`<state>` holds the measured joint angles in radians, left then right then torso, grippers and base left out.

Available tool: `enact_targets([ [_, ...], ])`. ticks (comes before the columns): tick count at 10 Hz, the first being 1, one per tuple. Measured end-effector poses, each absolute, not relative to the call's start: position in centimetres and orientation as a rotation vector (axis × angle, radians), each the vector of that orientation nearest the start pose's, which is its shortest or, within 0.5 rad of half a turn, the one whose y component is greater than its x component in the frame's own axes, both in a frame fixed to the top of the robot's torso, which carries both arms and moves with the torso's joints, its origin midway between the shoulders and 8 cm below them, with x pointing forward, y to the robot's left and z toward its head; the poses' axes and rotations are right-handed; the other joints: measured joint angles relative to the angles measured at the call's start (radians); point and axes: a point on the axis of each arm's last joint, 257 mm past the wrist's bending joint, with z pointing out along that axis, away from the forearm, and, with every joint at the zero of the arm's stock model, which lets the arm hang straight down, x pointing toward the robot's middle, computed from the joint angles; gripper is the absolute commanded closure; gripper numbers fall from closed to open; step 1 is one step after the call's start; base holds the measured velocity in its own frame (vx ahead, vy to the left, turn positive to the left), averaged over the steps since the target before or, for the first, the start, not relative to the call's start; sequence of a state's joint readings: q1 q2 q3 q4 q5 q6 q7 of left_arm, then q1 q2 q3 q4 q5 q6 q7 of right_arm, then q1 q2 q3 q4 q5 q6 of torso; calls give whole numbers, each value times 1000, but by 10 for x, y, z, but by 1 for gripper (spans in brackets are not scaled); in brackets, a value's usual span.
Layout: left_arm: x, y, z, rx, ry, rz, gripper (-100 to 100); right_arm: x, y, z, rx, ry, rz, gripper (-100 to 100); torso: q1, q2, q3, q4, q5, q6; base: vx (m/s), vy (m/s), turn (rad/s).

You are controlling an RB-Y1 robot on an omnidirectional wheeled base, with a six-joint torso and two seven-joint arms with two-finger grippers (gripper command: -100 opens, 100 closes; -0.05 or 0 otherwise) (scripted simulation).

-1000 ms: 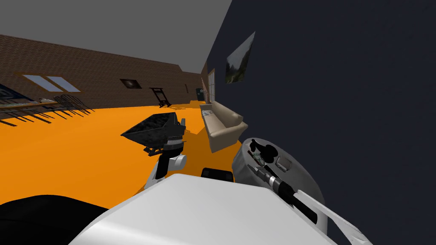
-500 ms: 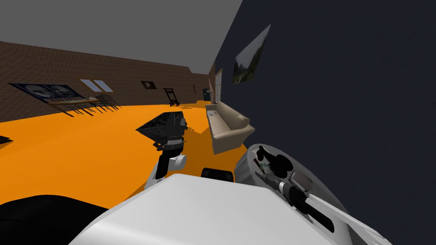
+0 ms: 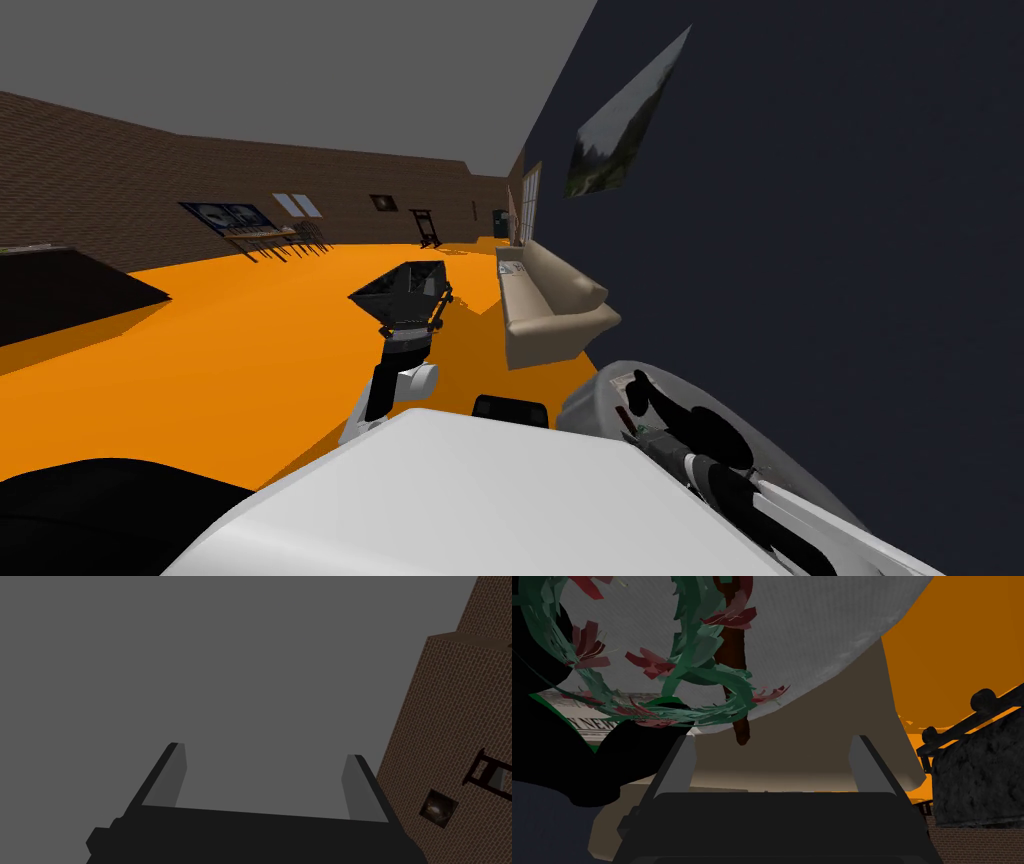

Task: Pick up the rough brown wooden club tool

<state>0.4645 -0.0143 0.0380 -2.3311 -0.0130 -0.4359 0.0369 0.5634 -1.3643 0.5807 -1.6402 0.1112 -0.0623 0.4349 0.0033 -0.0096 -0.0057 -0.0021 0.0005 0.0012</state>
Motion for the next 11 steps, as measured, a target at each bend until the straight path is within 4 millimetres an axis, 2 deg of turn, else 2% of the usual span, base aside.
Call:
enact_targets([
  [3, 344, 288, 47, -654, 580, -1306, 0, 134, -498, -447, -371, 2706, -8, -100, -1, 1, 1, 0, 0, 1, 94, -14, 109],
  [4, 344, 288, 47, -654, 580, -1306, 0, 133, -498, -447, -373, 2708, -10, 0, 0, 5, 3, 1, 0, 1, 9, -3, 0],
  [5, 344, 288, 47, -654, 580, -1306, 0, 133, -498, -447, -373, 2708, -10, -100, 1, 8, 4, 2, 0, 1, -5, -5, 131],
  [10, 344, 288, 47, -654, 580, -1307, 0, 126, -500, -470, -297, 2712, -21, -100, 0, 11, 6, 2, -1, 1, -22, -11, 100],
  [11, 344, 288, 47, -654, 580, -1306, 0, 126, -500, -471, -296, 2712, -20, 100, -1, 10, 6, 2, -1, 1, 0, 0, 0],
])
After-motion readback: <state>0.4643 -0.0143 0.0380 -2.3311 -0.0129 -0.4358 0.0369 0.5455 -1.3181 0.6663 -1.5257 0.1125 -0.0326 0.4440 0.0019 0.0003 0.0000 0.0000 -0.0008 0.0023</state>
